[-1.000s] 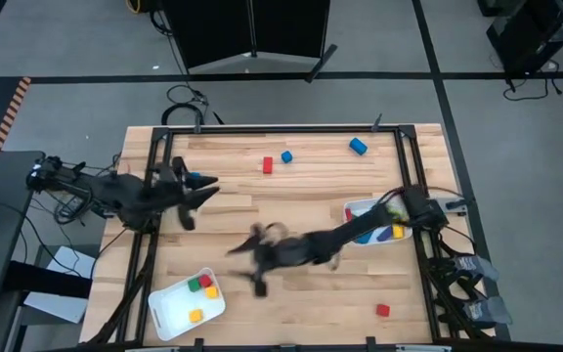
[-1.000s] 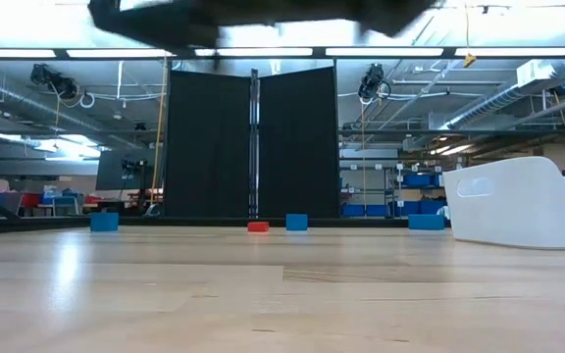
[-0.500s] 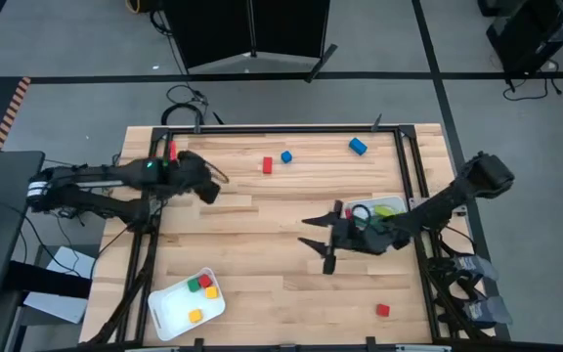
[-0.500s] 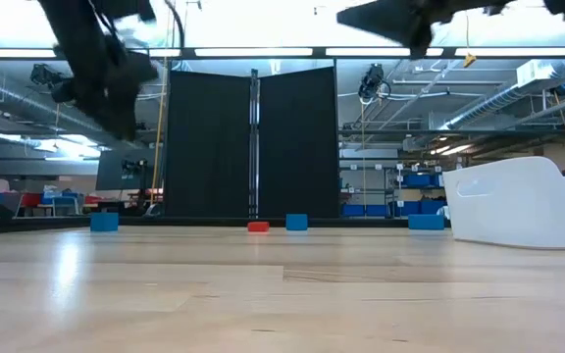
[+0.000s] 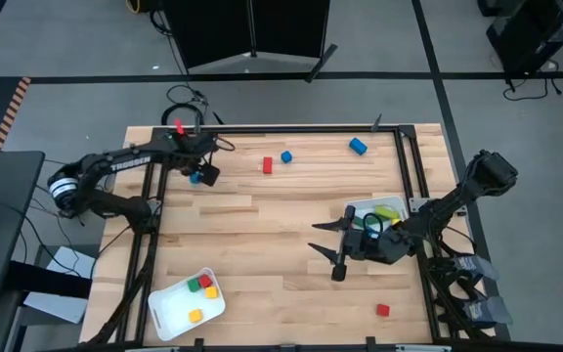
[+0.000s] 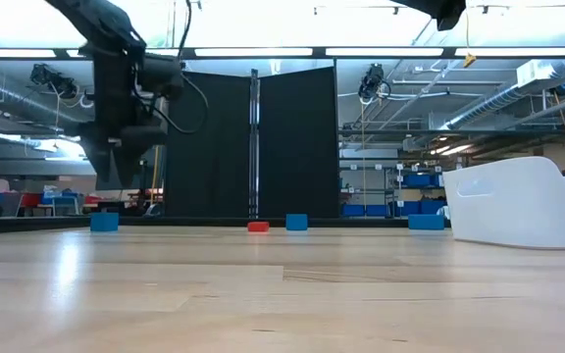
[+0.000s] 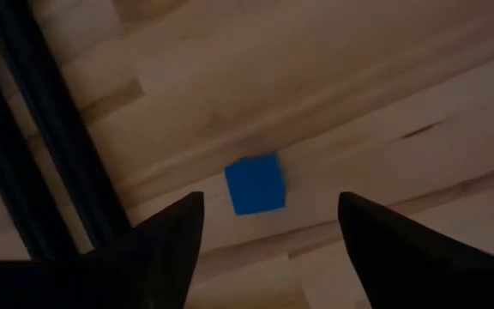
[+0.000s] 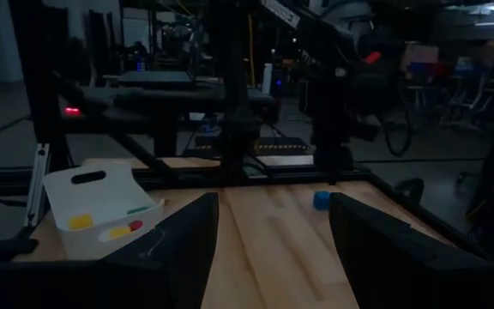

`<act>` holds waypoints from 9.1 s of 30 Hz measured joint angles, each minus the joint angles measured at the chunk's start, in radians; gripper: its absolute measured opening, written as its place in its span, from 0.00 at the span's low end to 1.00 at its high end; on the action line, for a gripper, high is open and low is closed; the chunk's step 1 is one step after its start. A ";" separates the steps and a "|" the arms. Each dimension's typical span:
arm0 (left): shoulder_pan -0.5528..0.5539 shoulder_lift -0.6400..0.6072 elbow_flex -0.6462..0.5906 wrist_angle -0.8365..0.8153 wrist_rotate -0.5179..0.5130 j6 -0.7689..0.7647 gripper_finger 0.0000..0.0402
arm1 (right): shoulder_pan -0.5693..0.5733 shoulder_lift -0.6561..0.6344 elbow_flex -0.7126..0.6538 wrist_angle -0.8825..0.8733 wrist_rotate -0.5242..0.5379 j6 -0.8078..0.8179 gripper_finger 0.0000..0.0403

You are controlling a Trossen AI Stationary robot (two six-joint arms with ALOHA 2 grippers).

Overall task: Sort blocks by size
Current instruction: Put the blue square block into the bottom white bin, then put the red square block into the bottom white bin, then put the red rectangular block into the top white bin

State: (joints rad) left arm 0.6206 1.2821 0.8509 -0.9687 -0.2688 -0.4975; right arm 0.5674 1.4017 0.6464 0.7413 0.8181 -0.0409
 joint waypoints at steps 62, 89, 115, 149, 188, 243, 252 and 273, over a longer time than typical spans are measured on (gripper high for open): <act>-0.722 -0.345 -0.118 0.336 0.380 0.115 0.34 | 0.021 0.002 0.000 -0.001 -0.002 0.015 0.53; -1.433 0.107 0.034 0.441 0.369 -0.419 0.74 | 0.109 0.004 0.173 -0.739 -0.278 0.386 0.65; -1.174 0.104 0.336 0.404 -0.067 0.077 0.83 | 0.495 0.283 0.521 -1.637 -0.573 1.254 0.67; -1.159 -0.221 0.336 0.577 -0.192 0.231 0.82 | 0.449 0.500 0.547 -1.542 -0.617 1.315 0.35; -1.157 -0.393 0.327 0.794 -0.349 0.394 0.75 | -0.251 1.138 1.376 -0.360 -0.879 0.134 0.41; -0.104 0.748 0.683 0.247 0.223 0.021 0.84 | -0.052 -0.194 -0.208 0.177 0.001 -0.213 0.53; -0.117 0.821 0.700 0.240 0.192 -0.009 0.85 | -0.059 -0.197 -0.208 0.216 0.000 -0.319 0.54; -0.165 0.868 0.703 0.277 0.197 0.084 0.33 | -0.061 -0.212 -0.208 0.232 -0.001 -0.382 0.51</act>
State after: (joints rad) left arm 0.4559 2.1505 1.5543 -0.6921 -0.0715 -0.4131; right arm 0.5064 1.1900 0.4385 0.9729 0.8173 -0.4228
